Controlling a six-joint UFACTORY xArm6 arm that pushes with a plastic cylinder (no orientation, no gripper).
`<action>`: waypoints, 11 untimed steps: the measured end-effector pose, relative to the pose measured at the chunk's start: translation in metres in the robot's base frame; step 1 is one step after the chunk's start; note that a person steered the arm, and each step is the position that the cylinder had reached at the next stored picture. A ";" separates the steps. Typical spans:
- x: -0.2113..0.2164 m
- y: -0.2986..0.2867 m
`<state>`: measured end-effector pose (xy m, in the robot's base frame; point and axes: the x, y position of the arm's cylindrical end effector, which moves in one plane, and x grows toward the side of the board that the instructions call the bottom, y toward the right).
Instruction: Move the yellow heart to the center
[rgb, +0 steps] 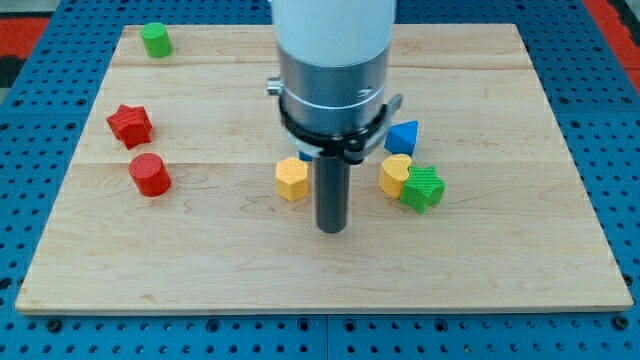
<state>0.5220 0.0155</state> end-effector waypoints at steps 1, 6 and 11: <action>-0.015 0.018; -0.040 0.077; -0.106 0.041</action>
